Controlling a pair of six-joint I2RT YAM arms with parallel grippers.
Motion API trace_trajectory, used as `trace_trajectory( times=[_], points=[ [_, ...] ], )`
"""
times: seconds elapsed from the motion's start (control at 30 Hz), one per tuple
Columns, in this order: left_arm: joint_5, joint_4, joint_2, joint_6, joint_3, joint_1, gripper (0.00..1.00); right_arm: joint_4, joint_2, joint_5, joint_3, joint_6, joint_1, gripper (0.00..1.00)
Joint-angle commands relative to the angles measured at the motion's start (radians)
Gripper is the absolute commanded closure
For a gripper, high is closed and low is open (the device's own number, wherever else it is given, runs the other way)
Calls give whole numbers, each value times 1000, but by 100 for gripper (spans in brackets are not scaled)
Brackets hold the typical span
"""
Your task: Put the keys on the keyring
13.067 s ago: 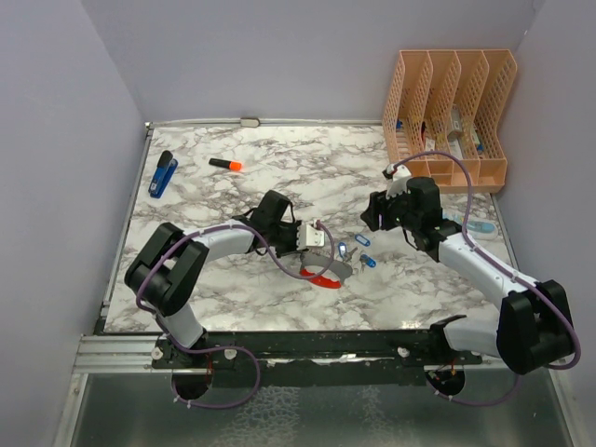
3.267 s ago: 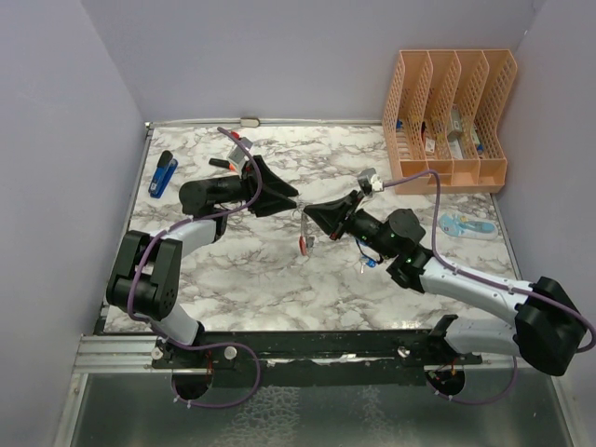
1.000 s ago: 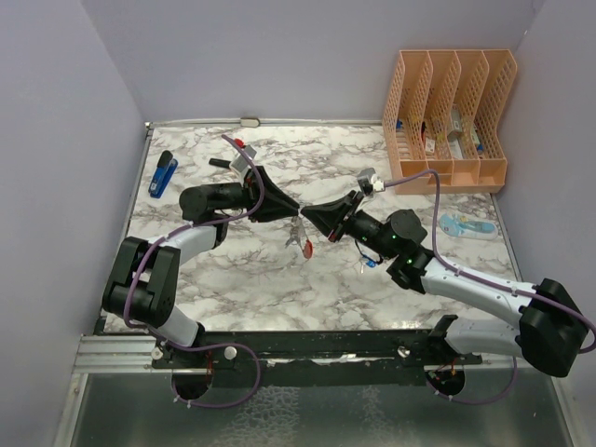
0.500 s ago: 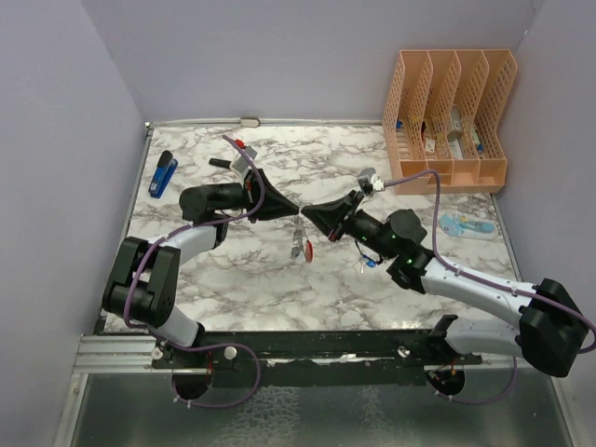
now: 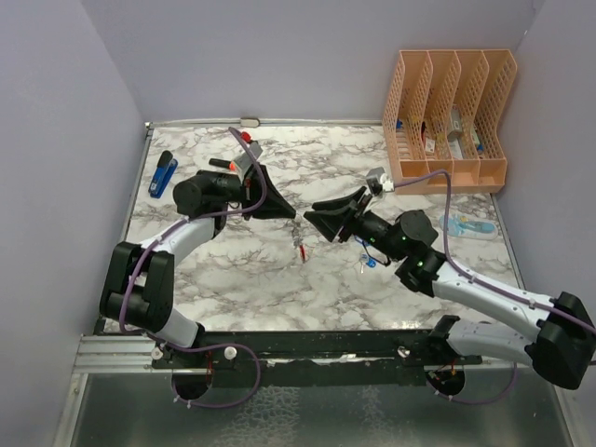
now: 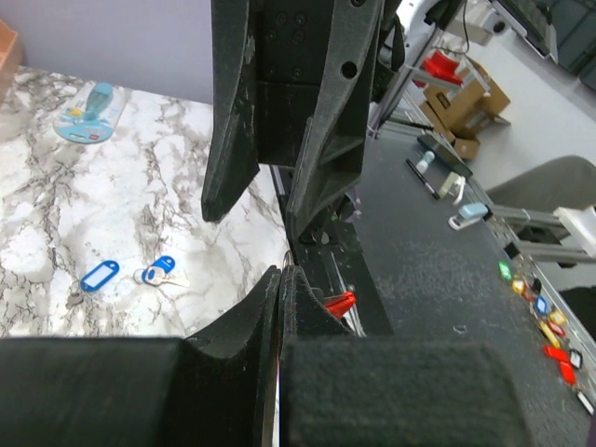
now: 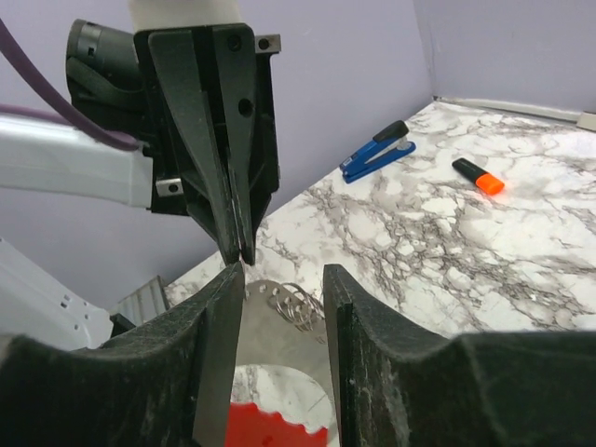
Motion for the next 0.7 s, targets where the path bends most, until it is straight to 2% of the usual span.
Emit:
trace_trajectory(
  times=[0.0, 0.1, 0.2, 0.33, 0.47, 0.53, 0.67],
  points=[
    [144, 249, -14, -97, 88, -6, 100, -194, -107, 11, 10, -98, 7, 59],
    [219, 249, -11, -119, 127, -6, 100, -333, -148, -81, 39, -162, 7, 60],
    [232, 240, -11, -131, 154, -3, 100, -458, -139, -156, 82, -190, 7, 63],
    [232, 237, 22, -171, 201, -5, 100, -525, -123, -206, 114, -205, 7, 67],
    [227, 248, 58, -214, 202, -39, 100, -509, -135, -169, 115, -214, 7, 67],
    [179, 250, 59, -241, 196, -54, 100, -524, -144, -128, 130, -223, 7, 66],
    [117, 249, 17, -214, 230, -55, 100, -550, -194, -49, 130, -244, 7, 66]
  ],
)
